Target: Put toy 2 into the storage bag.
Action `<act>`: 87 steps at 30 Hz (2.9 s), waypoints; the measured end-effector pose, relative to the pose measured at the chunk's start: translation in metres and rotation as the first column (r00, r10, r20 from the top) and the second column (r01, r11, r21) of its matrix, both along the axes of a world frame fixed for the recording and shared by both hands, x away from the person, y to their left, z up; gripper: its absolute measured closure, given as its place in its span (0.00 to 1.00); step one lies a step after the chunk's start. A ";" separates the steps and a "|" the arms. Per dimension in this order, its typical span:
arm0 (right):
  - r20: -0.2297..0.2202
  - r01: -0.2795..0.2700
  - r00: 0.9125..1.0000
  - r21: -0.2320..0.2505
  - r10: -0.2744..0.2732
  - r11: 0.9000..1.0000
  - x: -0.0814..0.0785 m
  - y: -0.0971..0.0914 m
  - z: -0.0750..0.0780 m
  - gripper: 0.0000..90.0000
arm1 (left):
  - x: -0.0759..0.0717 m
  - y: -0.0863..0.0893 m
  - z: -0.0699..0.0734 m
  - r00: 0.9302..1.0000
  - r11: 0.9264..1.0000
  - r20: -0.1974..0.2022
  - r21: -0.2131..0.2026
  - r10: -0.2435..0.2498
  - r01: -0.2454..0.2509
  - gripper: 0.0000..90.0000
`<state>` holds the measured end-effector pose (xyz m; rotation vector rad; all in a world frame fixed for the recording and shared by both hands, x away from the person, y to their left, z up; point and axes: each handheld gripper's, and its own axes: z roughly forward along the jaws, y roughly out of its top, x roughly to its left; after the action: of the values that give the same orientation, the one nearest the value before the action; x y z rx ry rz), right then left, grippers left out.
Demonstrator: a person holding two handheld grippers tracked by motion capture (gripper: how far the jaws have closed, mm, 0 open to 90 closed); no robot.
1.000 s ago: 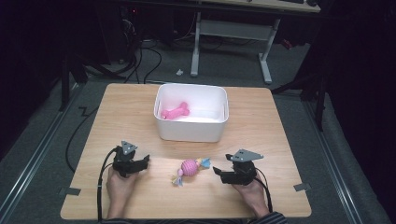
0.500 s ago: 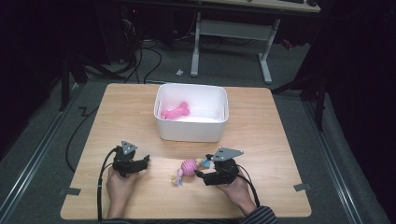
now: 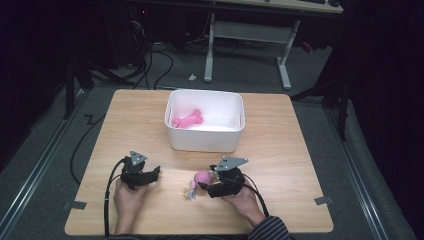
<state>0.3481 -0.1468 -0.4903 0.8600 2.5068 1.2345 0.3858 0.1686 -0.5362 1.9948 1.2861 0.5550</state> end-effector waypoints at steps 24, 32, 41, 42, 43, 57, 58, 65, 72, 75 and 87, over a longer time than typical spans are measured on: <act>-0.024 -0.026 0.999 -0.092 0.024 0.995 0.013 0.015 -0.015 0.37 | 0.000 0.000 0.000 1.000 1.000 -0.001 0.001 -0.002 0.002 0.30; 0.000 -0.032 0.999 -0.110 0.032 0.993 0.009 0.016 -0.014 0.38 | 0.000 0.000 0.000 1.000 1.000 0.000 -0.001 -0.002 0.002 0.30; 0.023 -0.018 1.000 -0.102 0.021 0.995 0.004 0.014 -0.010 0.38 | 0.000 0.000 0.000 1.000 1.000 -0.001 -0.001 -0.002 0.002 0.30; 0.025 -0.016 1.000 -0.100 0.018 0.995 0.004 0.013 -0.009 0.38 | 0.000 0.000 0.000 1.000 1.000 -0.001 0.000 -0.003 0.003 0.30; 0.025 -0.011 1.000 -0.098 0.014 0.995 0.003 0.012 -0.008 0.38 | 0.000 0.000 0.000 1.000 1.000 0.000 0.000 -0.002 0.002 0.30; 0.067 0.048 0.997 -0.063 -0.044 0.997 -0.004 -0.013 0.010 0.39 | 0.000 0.000 0.000 1.000 1.000 0.000 0.000 -0.002 0.002 0.30; 0.070 0.053 0.996 -0.061 -0.049 0.997 -0.004 -0.016 0.012 0.39 | 0.000 0.000 0.000 1.000 1.000 -0.001 -0.001 -0.003 0.003 0.30; 0.094 0.080 0.993 -0.051 -0.075 0.995 -0.007 -0.029 0.024 0.39 | 0.000 0.000 0.000 1.000 1.000 -0.001 0.000 -0.005 0.005 0.30; 0.121 0.106 0.988 -0.046 -0.100 0.993 -0.010 -0.045 0.042 0.39 | 0.000 0.000 0.000 1.000 1.000 -0.001 0.000 -0.005 0.005 0.30; 0.129 0.123 0.985 -0.040 -0.117 0.992 -0.009 -0.052 0.050 0.39 | 0.000 0.000 0.000 1.000 1.000 -0.001 0.001 -0.005 0.005 0.30; 0.179 0.161 0.972 -0.026 -0.154 0.987 -0.002 -0.071 0.086 0.39 | 0.000 0.000 0.000 1.000 1.000 -0.001 0.001 -0.005 0.005 0.30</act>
<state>0.3457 -0.2177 -0.4044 0.8792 2.2696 1.1508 0.3857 0.1684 -0.5362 1.9985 1.2814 0.5525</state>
